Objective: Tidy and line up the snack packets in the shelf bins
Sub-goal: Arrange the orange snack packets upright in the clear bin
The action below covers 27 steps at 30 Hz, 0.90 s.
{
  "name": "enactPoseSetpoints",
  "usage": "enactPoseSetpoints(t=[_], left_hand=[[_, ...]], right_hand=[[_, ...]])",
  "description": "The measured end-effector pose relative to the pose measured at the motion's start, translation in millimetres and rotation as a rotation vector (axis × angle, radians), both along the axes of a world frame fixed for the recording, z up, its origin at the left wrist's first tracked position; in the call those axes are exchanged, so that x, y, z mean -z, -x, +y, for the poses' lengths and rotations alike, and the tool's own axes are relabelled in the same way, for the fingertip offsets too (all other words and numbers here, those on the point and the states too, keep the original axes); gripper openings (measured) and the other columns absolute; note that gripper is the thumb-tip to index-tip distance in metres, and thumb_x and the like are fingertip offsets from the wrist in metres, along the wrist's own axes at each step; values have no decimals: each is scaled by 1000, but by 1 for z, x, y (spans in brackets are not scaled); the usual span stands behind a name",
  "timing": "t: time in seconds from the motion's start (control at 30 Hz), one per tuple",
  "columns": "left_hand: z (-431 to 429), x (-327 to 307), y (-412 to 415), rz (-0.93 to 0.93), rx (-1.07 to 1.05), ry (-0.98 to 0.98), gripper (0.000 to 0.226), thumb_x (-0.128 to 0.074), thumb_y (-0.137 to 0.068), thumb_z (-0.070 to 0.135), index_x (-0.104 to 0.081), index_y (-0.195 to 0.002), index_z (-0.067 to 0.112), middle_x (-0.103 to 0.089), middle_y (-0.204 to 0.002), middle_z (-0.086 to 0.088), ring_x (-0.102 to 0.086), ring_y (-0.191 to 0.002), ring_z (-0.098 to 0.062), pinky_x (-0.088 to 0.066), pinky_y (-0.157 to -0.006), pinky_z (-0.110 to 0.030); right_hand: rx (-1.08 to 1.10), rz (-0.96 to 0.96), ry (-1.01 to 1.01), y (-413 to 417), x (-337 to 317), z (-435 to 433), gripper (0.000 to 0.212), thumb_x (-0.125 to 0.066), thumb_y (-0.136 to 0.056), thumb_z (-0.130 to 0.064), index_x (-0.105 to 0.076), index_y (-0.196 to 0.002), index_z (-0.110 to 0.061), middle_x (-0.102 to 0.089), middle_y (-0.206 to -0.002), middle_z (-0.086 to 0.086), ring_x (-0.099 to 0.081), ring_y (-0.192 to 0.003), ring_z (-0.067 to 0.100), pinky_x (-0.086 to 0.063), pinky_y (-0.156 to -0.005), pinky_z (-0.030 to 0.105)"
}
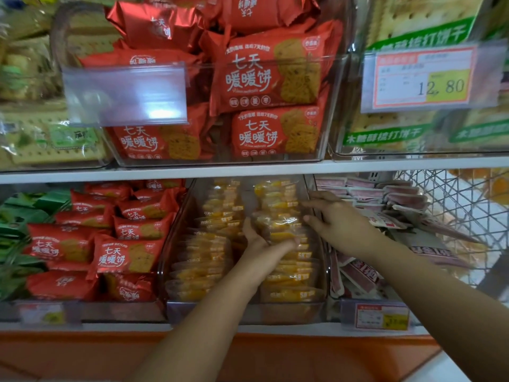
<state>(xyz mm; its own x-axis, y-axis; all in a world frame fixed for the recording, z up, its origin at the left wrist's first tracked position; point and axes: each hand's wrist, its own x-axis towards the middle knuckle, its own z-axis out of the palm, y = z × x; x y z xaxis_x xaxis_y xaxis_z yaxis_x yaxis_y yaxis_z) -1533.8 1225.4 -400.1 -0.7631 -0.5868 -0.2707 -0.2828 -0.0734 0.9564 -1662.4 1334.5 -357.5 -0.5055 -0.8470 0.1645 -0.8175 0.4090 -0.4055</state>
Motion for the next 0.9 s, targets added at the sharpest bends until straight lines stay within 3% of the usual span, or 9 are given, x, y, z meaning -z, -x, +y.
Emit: enactPoseSetpoints(t=[0.13,0.2,0.27,0.33,0.47,0.63,0.73,0.83,0.9], left_hand=[[-2,0,5,31,-37,49,113,-76,-77,30,11,-150,29,-33,-143,7,-39,-122,-10,-34,-89,-20],[-3,-2,7,36,-41,39,105,-75,-79,30,2,-151,29,-35,-142,5,-44,-110,-6,-40,-79,-14],[-4,-3,7,45,-41,30,93,-73,-81,29,-8,-148,31,-39,-123,9,-44,-84,4,-38,-56,-4],[-5,-2,6,43,-36,15,86,-72,-81,29,-15,-145,32,-39,-113,14,-39,-76,10,-38,-50,-5],[-7,0,7,53,-43,-21,81,-72,-81,29,-21,-144,31,-42,-101,18,-50,-83,2,-43,-58,-14],[-12,0,8,78,-57,-68,80,-75,-75,34,-28,-140,30,-49,-122,5,-55,-99,-10,-45,-71,-25],[-9,0,4,92,-20,-65,87,-74,-76,35,-20,-144,33,-44,-132,7,-50,-105,-7,-43,-78,-24],[-8,0,1,95,13,-80,97,-73,-78,37,-7,-149,37,-38,-128,16,-42,-113,-5,-38,-88,-25],[-10,0,4,90,31,-53,83,-74,-75,43,-26,-142,39,-45,-132,16,-49,-112,-3,-42,-84,-22]], right_hand=[[-4,-15,12,-2,-1,1,37,-50,-96,-25,-53,-131,-14,-35,-148,6,-36,-135,19,-29,-105,26],[-8,-23,26,-4,-2,2,36,-49,-96,-25,-54,-130,-15,-35,-148,5,-37,-134,19,-32,-106,29],[-7,-31,29,-5,-2,2,36,-48,-97,-25,-54,-131,-16,-34,-149,3,-37,-134,20,-34,-106,32],[-7,-26,26,-5,-2,2,35,-47,-97,-25,-54,-131,-17,-33,-149,2,-37,-134,19,-34,-105,31],[-19,-23,6,-5,-2,1,33,-44,-98,-25,-56,-129,-22,-30,-150,1,-35,-135,20,-31,-103,28],[-23,-4,-33,-5,-2,2,33,-41,-99,-26,-57,-128,-23,-29,-150,2,-33,-135,23,-32,-100,27],[-31,12,-47,-5,0,1,39,-40,-99,-29,-46,-137,-25,-29,-149,2,-32,-135,23,-30,-103,30],[-24,-2,-66,-4,1,0,35,-38,-100,-33,-55,-130,-28,-28,-147,0,-35,-133,25,-32,-100,32],[-26,-7,-72,-3,2,-1,32,-38,-99,-32,-61,-122,-28,-29,-145,0,-38,-130,26,-34,-98,33]])
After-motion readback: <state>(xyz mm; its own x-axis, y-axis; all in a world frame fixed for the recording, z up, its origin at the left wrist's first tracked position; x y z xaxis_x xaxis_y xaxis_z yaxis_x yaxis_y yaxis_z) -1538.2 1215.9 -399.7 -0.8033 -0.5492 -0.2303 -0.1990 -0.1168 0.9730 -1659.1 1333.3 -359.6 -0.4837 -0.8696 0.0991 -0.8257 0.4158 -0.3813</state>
